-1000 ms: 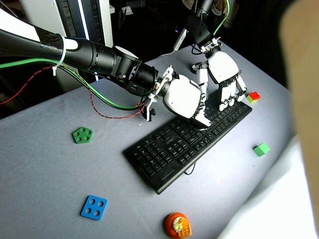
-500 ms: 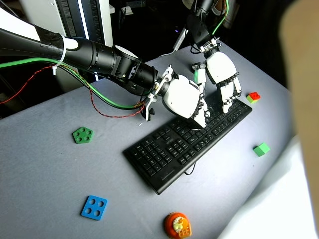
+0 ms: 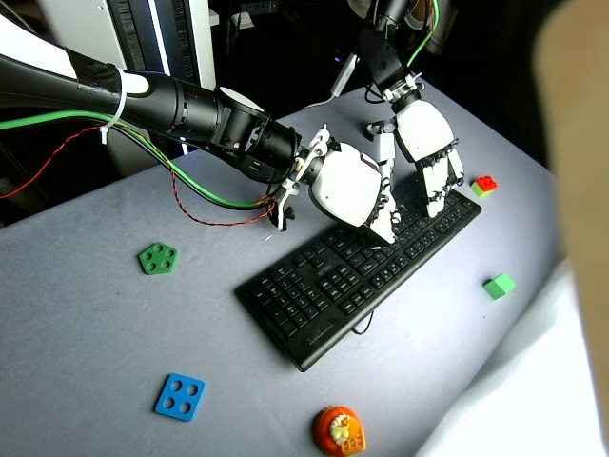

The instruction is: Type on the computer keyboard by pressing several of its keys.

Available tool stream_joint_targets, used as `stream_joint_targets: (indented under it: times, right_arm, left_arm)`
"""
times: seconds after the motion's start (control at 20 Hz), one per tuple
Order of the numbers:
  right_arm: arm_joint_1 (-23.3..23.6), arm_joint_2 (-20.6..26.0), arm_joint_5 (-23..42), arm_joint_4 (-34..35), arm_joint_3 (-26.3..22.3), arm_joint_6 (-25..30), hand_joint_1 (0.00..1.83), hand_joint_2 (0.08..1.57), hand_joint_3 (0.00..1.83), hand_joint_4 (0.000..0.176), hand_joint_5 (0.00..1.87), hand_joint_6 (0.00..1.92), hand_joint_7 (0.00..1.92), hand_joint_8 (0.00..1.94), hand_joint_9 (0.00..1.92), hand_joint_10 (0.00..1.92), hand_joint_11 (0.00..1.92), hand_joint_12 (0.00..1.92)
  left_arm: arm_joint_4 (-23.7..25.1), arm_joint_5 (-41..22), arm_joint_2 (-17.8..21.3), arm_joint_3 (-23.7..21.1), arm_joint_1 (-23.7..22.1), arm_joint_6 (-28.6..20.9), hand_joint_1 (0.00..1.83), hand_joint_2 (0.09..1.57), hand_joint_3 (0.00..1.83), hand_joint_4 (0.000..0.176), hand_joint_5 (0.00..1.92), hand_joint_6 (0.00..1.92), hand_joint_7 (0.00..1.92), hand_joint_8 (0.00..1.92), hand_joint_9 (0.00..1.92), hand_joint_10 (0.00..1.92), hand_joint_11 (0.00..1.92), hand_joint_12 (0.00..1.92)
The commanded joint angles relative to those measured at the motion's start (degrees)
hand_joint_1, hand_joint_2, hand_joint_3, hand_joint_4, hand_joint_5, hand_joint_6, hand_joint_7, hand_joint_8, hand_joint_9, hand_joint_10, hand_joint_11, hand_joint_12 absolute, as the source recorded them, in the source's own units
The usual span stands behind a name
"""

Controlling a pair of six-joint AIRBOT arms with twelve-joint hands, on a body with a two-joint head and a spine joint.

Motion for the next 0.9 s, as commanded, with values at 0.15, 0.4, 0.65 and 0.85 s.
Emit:
stream_joint_targets:
  times: [0.15,0.4,0.65,0.85]
  right_arm:
    - [0.1,0.4,-2.0,-1.5,-0.1,-0.2,0.02,1.20,0.00,0.000,0.61,0.03,0.72,0.01,0.58,0.62,0.23,1.56]
    - [1.4,1.1,-1.5,-1.5,-0.2,-1.8,0.01,1.20,0.00,0.000,0.62,0.03,0.72,0.01,0.57,0.62,0.24,1.57]
    - [2.0,2.2,-1.4,-1.5,-0.8,-1.8,0.01,1.21,0.00,0.000,0.61,0.02,0.71,0.00,0.54,0.60,0.16,1.57]
    - [2.7,3.3,-1.4,-1.5,-1.7,-2.4,0.01,1.22,0.00,0.000,0.61,0.01,0.72,0.00,0.55,0.53,0.14,1.58]
  left_arm:
    - [2.4,-4.9,1.3,0.4,-1.1,2.4,0.15,1.31,0.00,0.031,0.38,0.01,0.45,0.00,0.50,0.00,0.05,1.17]
    - [2.4,-7.0,1.6,-0.3,-0.8,6.0,0.14,1.32,0.00,0.037,0.38,0.00,0.44,0.00,0.48,0.00,0.05,1.18]
    - [2.4,-10.7,0.1,-0.3,1.1,2.8,0.20,1.31,0.00,0.020,0.40,0.01,0.49,0.02,0.55,0.02,0.06,1.16]
    - [2.5,-13.0,-0.8,-0.5,1.6,3.1,0.21,1.30,0.00,0.019,0.40,0.00,0.51,0.00,0.55,0.01,0.07,1.14]
